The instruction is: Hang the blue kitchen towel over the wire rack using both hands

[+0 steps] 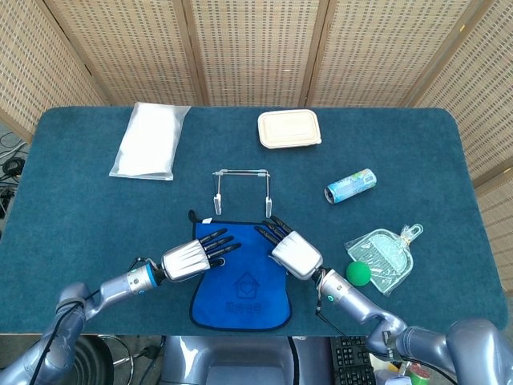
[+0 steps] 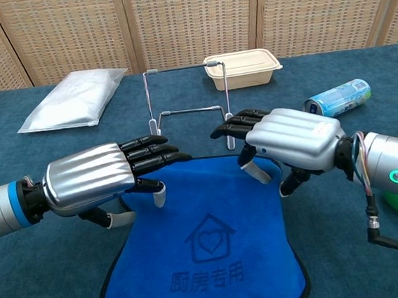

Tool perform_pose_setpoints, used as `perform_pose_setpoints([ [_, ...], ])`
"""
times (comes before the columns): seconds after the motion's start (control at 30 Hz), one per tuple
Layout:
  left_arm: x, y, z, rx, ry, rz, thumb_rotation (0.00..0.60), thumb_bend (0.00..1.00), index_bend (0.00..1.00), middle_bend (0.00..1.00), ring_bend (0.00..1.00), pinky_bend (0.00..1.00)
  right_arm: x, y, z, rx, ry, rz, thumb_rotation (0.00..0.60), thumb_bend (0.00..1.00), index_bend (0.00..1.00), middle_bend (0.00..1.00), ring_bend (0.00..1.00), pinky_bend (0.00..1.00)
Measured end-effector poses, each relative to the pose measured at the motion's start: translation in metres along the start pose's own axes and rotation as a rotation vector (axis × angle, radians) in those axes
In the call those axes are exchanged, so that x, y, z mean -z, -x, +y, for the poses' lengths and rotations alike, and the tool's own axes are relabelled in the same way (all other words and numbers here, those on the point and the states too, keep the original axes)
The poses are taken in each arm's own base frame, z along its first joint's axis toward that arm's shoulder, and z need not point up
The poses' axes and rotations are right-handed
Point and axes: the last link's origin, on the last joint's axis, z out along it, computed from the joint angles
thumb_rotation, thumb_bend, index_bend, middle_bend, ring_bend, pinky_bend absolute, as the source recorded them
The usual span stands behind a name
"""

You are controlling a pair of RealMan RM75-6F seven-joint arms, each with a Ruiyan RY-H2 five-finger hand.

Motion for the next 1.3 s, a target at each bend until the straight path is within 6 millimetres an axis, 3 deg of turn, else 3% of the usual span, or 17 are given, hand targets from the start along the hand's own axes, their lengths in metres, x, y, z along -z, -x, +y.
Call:
perform_pose_setpoints([
  [0.23, 0.000, 0.000, 0.001, 0.005, -0.002, 0.003, 0.600, 0.38, 0.55, 0.00, 0.00, 0.00, 0.000, 0.000, -0.001, 0.000, -0.002, 0.000, 0.600, 0.45, 0.72, 0.09, 0.00, 0.00],
  [0.5, -0.002, -0.002, 0.002, 0.025, -0.018, 0.028, 0.600, 0.39, 0.77, 0.00, 0.00, 0.00, 0.000, -0.003, -0.001, 0.001, -0.002, 0.005, 0.600, 0.46, 0.72, 0.09, 0.00, 0.00],
  [0.87, 0.000, -0.015, -0.005, 0.023, -0.043, 0.107, 0.600, 0.43, 0.79, 0.00, 0.00, 0.00, 0.003, -0.019, 0.004, -0.002, 0.010, 0.048, 0.600, 0.47, 0.72, 0.09, 0.00, 0.00],
  [1.3, 0.000, -0.054, -0.022, -0.021, -0.073, 0.318, 0.600, 0.43, 0.81, 0.00, 0.00, 0.00, -0.002, -0.071, -0.003, -0.032, 0.035, 0.170, 0.600, 0.47, 0.72, 0.09, 0.00, 0.00],
])
